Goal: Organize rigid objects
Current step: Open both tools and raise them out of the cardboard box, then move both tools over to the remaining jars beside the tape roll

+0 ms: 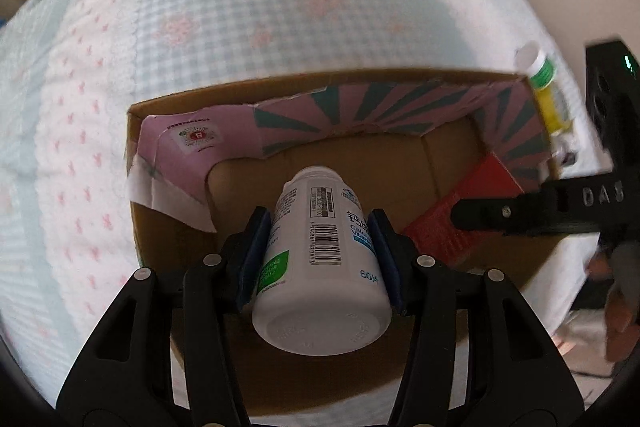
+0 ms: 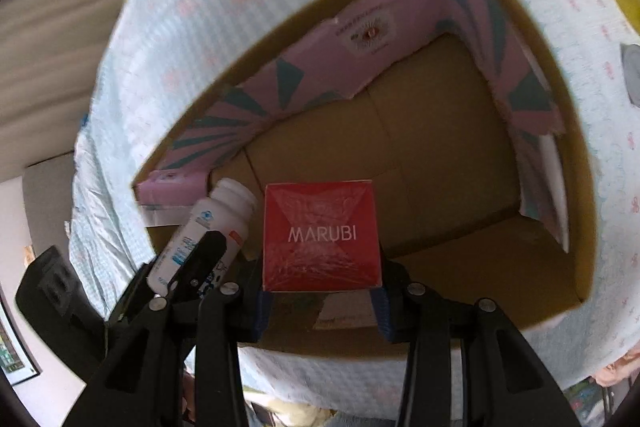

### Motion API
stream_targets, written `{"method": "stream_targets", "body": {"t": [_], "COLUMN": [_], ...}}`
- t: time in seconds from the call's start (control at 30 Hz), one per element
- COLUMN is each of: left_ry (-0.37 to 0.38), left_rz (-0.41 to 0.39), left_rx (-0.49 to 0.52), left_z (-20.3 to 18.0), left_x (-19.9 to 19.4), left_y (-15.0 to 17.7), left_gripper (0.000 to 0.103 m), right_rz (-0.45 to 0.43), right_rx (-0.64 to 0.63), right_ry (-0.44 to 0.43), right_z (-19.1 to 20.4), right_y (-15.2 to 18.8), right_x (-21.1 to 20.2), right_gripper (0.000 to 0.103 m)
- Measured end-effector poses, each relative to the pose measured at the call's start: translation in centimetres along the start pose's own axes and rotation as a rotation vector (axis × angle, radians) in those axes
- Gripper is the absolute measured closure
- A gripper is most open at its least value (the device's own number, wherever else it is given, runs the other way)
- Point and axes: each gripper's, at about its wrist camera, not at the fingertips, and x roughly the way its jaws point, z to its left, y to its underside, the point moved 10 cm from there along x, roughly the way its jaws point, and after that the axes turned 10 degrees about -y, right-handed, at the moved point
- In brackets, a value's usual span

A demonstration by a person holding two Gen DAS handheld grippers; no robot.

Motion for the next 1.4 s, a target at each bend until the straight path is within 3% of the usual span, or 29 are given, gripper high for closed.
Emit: {"method": "stream_targets", "body": {"t": [0.03, 0.07, 0.13, 0.17, 0.2, 0.57, 0.8, 1.13, 1.4], "left_ry": [0.0, -0.006, -0.019, -0.021, -0.019, -0.011, -0.045, -0.106, -0.157], "left_rz": [0.021, 0.031, 0.032, 0.038, 0.046, 0.043, -0.009, -0.125, -0.253], "left_rx": [0.015, 0.023, 0.037, 0.038, 0.035, 0.0, 0.019, 0.013, -0.003], "left_z": [-0.1, -0.2, 0.0, 0.1, 0.2, 0.6, 0.6, 1.6, 0.3], "left_x": [0.5, 0.7, 1.0, 1.0, 1.2, 1.1, -2.0, -13.2, -22.2], "left_y": [0.1, 0.3, 0.3, 0.4, 0.6, 0.9, -0.1, 1.1, 2.5], "left_gripper": [0.013, 0.001, 0.0, 0.0, 0.0, 0.0, 0.0, 0.0, 0.0], "right_rz": [0.016, 0.022, -0.003, -0.014, -0.024, -0.075, -0.117, -0.221, -0.336], "right_rx": [0.013, 0.021, 0.015, 0.004, -0.006, 0.009, -0.018, -0.168, -0.358], "right_ry": [0.026, 0.064, 0.114, 0.128, 0.132, 0.091, 0.077, 0.083, 0.191], "right_z": [-0.4, -0.8, -1.0, -1.0, -1.0, -2.1, -0.3, 5.3, 8.1], "right_y": [-0.3, -0.6, -1.3, -1.5, -1.6, -1.0, 0.0, 3.9, 8.4], "right_x": [0.5, 0.8, 0.7, 0.5, 0.4, -0.2, -2.2, -8.9, -16.4], "right_gripper": [0.064, 0.057, 0.027, 0.007, 0.002, 0.002, 0.002, 0.002, 0.002]}}
